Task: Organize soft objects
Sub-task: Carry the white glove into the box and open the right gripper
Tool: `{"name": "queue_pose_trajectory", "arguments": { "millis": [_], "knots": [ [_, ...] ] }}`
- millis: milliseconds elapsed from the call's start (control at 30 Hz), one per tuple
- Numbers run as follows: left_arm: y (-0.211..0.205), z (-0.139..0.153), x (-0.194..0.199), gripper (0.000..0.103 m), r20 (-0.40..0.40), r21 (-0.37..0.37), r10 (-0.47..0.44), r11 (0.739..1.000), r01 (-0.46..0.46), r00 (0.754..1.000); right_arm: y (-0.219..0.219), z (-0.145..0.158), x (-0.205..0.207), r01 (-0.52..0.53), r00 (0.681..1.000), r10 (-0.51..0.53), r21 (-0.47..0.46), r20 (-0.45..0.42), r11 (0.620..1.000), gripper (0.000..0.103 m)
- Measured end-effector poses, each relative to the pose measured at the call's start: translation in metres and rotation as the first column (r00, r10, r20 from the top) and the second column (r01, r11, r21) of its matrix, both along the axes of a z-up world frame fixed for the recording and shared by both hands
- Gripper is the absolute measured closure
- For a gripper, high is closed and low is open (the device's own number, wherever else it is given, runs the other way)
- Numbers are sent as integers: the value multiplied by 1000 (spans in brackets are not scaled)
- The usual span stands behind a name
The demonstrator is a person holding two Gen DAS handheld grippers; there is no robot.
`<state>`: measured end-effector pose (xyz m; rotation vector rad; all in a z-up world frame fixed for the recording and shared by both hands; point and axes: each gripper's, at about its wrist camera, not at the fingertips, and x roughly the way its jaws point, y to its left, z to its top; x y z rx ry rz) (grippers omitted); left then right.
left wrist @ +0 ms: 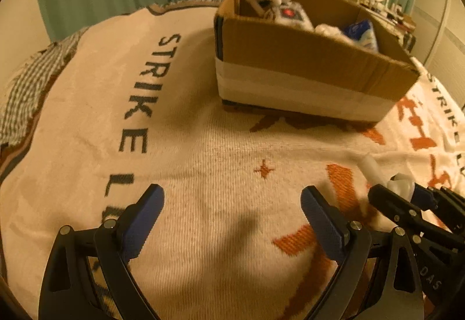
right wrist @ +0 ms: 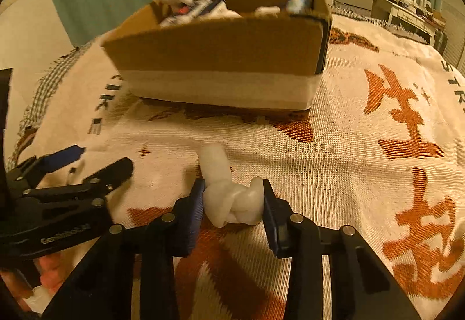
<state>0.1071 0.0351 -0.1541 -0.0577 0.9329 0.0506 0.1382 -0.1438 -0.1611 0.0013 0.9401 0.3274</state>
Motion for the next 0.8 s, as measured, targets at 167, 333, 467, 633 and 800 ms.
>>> {"name": "queue_pose_trajectory", "arguments": {
  "millis": [167,333,467,633,800],
  "knots": [
    [-3,36,-22,7,64,0,-16,1000,16,998,-2,32,-27,-9,999,10,-4,42,1000,66],
    [-3,82,-47,7,170,24,2,1000,-6,985,-7,73,-52,3,995,-5,18,101,1000,66],
    [-1,118,-57,7,248,42,-1,999,-9,969,-11,114,-69,-2,984,-3,29,177,1000,66],
    [1,170,-54,6,362,66,-15,998,-10,932,-18,175,-79,-2,952,-6,26,305,1000,65],
    [2,216,-28,6,440,87,-42,996,4,897,-22,228,-67,2,923,-23,53,385,999,65]
  ]
}}
